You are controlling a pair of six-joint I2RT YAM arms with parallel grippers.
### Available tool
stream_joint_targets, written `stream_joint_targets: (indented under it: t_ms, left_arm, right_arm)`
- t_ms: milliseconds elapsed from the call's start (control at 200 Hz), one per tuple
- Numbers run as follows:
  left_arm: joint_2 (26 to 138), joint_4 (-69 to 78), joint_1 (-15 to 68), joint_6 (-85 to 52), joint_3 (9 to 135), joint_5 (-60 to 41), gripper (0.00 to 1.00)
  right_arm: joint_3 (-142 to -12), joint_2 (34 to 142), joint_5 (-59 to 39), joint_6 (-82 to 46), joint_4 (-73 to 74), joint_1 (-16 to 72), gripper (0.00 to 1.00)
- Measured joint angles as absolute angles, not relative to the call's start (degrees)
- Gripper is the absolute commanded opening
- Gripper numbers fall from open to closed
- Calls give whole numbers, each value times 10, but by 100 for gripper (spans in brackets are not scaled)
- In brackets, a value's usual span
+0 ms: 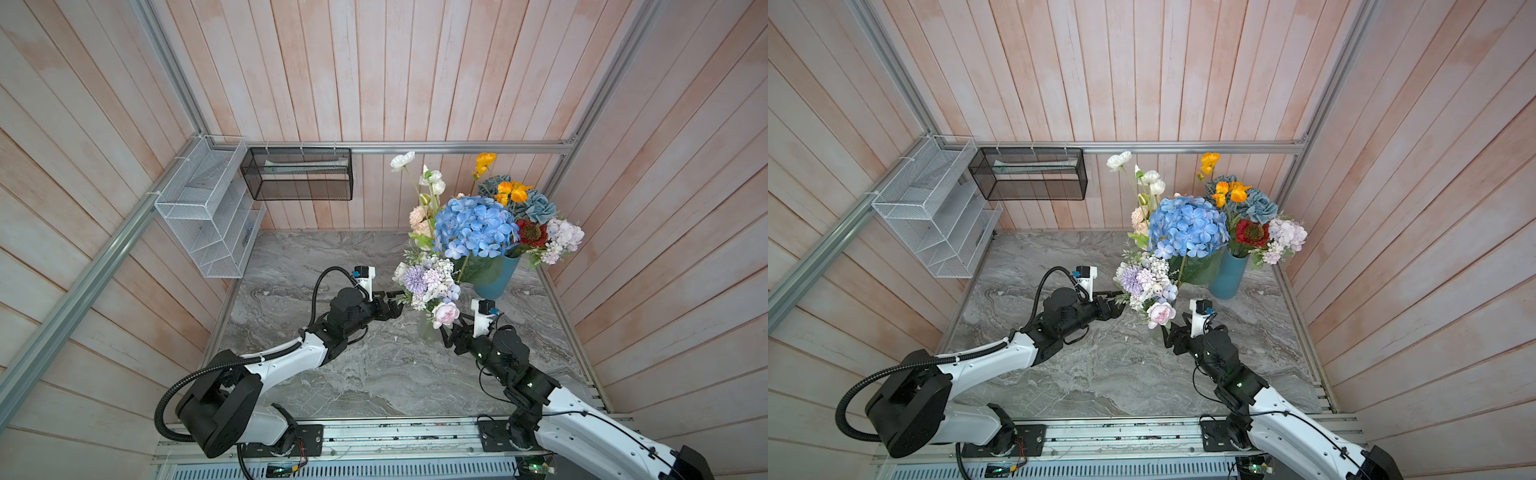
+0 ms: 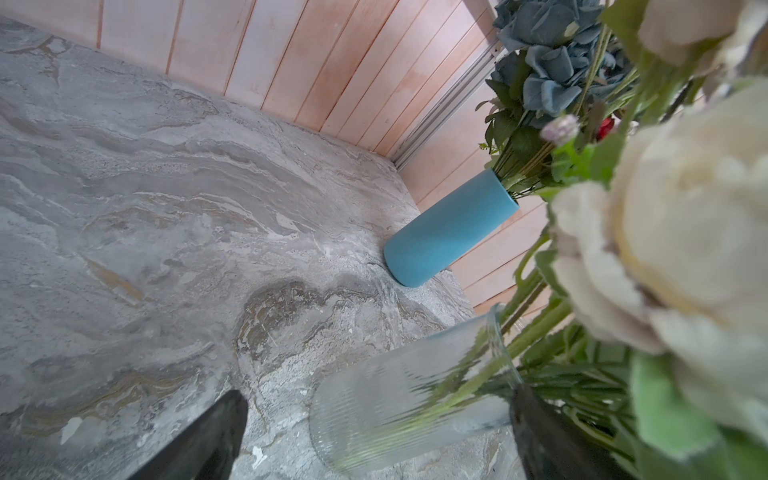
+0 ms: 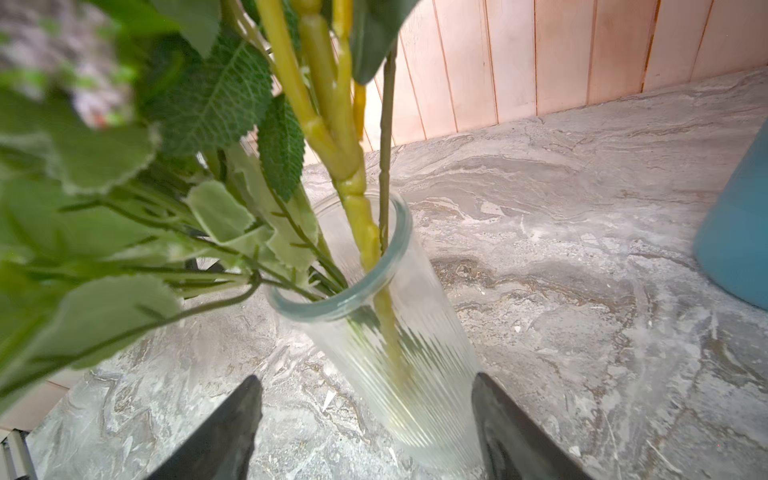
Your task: Arrange the flowers into the vase
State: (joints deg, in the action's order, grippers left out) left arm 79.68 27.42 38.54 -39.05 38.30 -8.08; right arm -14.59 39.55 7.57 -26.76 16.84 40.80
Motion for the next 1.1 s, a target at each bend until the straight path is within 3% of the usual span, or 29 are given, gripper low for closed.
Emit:
stream_joint_targets:
  t_ms: [115,275,1100]
  left_arm:
    - [794,270,376,-398,373,-74,100]
    - [786,267,368,-406,367,-65,100]
    - [783,266,366,-408,367,-55,100]
  right_arm:
    - [-144,434,75,-247,212,408,86]
    - [-143,487,76,-199,285,408,98]
    - [-170,643,79,-90,425,352,98]
